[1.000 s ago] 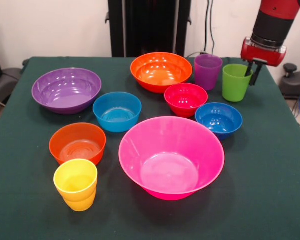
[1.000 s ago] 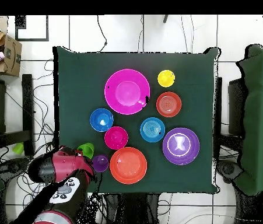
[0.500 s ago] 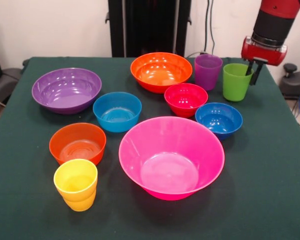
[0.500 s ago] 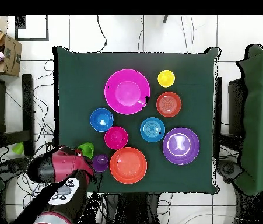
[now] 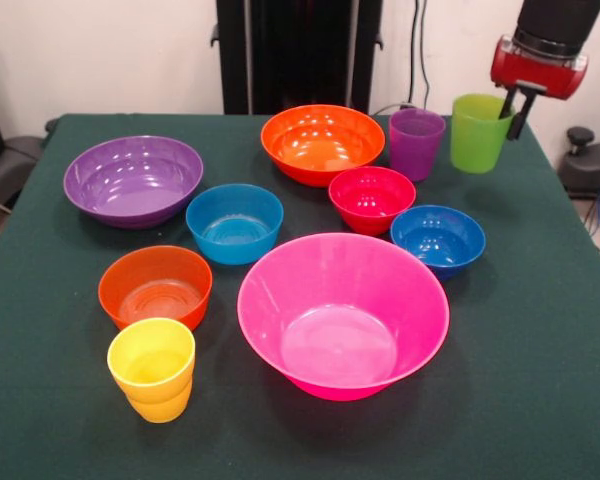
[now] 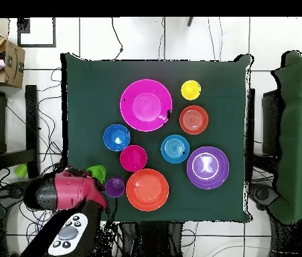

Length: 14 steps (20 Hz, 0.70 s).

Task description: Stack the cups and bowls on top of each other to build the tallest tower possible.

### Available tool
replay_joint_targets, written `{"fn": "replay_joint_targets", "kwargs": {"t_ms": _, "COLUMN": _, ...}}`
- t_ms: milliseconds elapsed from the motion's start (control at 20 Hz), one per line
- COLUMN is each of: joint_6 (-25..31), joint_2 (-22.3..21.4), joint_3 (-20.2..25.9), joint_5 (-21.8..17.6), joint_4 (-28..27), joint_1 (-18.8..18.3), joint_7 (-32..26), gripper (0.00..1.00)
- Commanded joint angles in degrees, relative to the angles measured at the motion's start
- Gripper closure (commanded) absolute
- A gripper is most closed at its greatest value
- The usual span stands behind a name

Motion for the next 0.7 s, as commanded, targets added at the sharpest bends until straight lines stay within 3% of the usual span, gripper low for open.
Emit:
{"fn": "replay_joint_targets", "kwargs": {"t_ms": 50, "joint_6": 6.61, "joint_2": -0.73, "joint_3": 3.04, "joint_5": -1.37, "joint_4": -5.18, "joint_1": -3.39, "joint_7": 4.22, "gripper": 1.00}}
{"fn": "replay_joint_targets", "kwargs": {"t_ms": 700, "joint_6": 7.59, "joint_2": 1.26, "joint_3": 5.43, "joint_5": -5.19, "joint_4": -10.13, "joint_1": -9.53, "joint_7": -1.01, "gripper": 1.00}}
